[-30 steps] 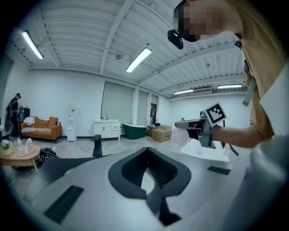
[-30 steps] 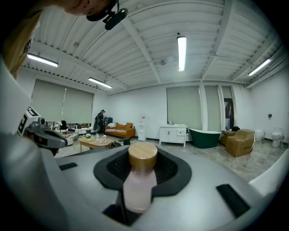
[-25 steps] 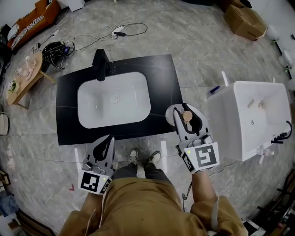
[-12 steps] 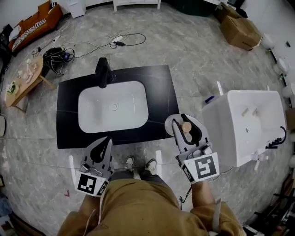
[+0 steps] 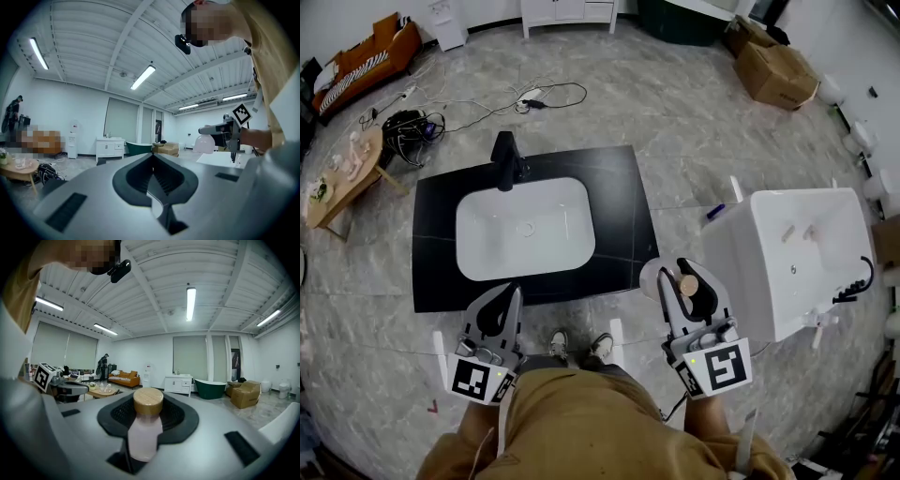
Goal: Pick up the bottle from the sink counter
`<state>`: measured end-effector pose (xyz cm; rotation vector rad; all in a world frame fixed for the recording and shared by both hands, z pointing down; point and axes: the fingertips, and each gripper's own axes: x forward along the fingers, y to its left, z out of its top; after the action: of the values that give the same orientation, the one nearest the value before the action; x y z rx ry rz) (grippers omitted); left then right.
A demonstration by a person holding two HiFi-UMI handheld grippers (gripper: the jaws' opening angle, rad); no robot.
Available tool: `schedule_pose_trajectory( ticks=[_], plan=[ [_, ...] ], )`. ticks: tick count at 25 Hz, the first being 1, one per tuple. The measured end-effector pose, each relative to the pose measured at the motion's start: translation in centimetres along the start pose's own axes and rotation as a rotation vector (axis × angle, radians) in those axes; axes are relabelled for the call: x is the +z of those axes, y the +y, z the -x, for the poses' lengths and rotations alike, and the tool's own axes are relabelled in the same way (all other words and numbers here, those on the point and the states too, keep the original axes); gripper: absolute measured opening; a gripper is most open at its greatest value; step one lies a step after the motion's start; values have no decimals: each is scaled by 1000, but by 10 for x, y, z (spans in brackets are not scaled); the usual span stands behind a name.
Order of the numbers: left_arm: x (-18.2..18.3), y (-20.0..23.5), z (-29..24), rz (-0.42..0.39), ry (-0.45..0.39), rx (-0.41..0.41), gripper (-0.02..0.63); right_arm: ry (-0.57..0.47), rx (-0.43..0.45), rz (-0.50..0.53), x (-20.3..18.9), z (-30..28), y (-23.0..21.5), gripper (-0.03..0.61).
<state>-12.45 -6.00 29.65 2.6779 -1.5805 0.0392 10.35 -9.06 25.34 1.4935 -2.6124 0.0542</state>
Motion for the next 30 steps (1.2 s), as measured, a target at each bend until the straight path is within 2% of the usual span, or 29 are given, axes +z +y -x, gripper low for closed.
schedule_pose_trajectory(
  ticks=[12, 19, 30],
  plan=[
    [-1, 3, -3, 8, -11, -30, 3, 25, -95, -14, -6, 29, -14, 120],
    [-5, 8, 2, 6, 10, -20, 3, 19, -77, -19, -6, 14, -10, 120],
    [0, 32, 12, -4, -5, 33, 3, -7, -44, -10, 10, -5, 2, 120]
  ],
)
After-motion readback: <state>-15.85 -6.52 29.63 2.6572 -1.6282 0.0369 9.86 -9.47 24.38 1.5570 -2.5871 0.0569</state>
